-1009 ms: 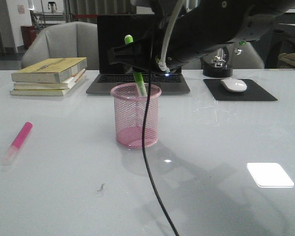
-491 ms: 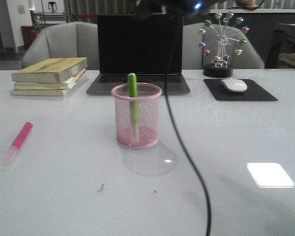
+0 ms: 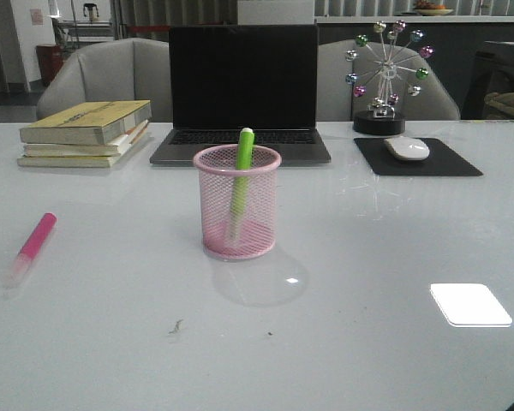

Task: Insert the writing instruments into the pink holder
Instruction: 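Withdraw the right gripper away from the holder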

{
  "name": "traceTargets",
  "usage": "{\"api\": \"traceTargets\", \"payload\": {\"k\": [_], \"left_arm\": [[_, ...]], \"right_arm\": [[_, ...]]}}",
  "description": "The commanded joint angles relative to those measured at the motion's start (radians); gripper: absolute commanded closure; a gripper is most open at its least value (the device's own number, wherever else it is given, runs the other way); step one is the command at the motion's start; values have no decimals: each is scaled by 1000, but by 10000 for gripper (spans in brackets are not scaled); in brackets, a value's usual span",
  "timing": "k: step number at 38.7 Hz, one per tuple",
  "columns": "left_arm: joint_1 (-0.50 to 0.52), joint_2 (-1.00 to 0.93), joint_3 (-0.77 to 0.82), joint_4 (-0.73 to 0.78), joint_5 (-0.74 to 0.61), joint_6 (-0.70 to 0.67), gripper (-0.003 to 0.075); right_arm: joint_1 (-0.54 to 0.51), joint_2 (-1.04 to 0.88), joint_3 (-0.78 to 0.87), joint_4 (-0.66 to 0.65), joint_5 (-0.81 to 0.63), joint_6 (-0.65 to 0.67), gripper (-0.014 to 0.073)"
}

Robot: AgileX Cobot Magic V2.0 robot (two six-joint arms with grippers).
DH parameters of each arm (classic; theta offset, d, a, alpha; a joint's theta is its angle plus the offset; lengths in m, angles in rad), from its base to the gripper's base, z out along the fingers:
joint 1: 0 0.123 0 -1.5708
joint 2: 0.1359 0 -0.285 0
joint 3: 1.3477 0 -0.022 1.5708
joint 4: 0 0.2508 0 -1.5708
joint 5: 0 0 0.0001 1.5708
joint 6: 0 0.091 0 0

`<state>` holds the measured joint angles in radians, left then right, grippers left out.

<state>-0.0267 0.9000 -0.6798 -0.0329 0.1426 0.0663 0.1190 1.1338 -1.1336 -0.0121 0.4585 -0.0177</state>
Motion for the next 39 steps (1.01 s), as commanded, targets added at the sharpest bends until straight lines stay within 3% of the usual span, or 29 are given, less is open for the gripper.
{"api": "traceTargets", "payload": {"k": [1, 12, 19, 27, 33, 39], "left_arm": [[-1, -4, -36, 4, -79, -4, 252], [-1, -4, -36, 4, -79, -4, 252], [-1, -4, -36, 4, -79, -4, 252], [-1, -4, -40, 4, -79, -4, 244], [-1, -4, -47, -23, -75, -4, 214], [-1, 63, -133, -51, 7, -4, 214]], "right_arm": [[-15, -103, 26, -60, -38, -13, 97], [-26, -390, 361, -69, -2, 42, 99], [-26, -518, 484, -69, 82, 43, 153], [-26, -564, 505, -71, 69, 48, 153], [-26, -561, 505, -103, 73, 125, 153], [-26, -556, 505, -174, 73, 173, 153]]}}
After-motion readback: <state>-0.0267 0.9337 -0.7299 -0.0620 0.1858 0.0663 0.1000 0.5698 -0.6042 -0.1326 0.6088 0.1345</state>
